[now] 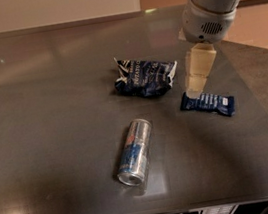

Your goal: Pick blue chip bag

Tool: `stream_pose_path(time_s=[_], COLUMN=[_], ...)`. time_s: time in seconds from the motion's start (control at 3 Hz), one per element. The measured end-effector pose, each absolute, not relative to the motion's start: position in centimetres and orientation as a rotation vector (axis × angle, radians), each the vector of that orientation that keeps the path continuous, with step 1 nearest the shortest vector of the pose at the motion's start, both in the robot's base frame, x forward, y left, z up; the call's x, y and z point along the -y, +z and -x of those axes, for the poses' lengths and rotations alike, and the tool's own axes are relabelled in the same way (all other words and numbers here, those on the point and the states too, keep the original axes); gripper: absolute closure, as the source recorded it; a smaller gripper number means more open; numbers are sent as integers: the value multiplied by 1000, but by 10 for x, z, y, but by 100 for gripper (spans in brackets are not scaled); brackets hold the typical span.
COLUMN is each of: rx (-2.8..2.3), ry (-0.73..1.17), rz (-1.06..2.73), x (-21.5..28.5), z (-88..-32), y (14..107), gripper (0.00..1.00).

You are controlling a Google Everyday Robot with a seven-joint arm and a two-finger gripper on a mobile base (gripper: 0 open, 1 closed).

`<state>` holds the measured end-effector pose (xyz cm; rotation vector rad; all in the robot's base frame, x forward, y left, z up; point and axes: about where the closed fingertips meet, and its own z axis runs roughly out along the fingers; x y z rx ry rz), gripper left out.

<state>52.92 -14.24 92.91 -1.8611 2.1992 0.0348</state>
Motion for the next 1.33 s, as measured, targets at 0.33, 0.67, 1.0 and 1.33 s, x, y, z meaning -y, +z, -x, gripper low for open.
stream_pose_path(time_s=[0.33, 0.67, 1.0, 1.33], rx=[-2162, -2124, -2103, -2108], ry=[87, 134, 161, 177], rz=[1881, 1865, 1840, 1843], x=[103, 67, 39, 20], z=[-566, -595, -619, -637], y=[908, 894, 884, 871], gripper=[0, 0, 0, 0])
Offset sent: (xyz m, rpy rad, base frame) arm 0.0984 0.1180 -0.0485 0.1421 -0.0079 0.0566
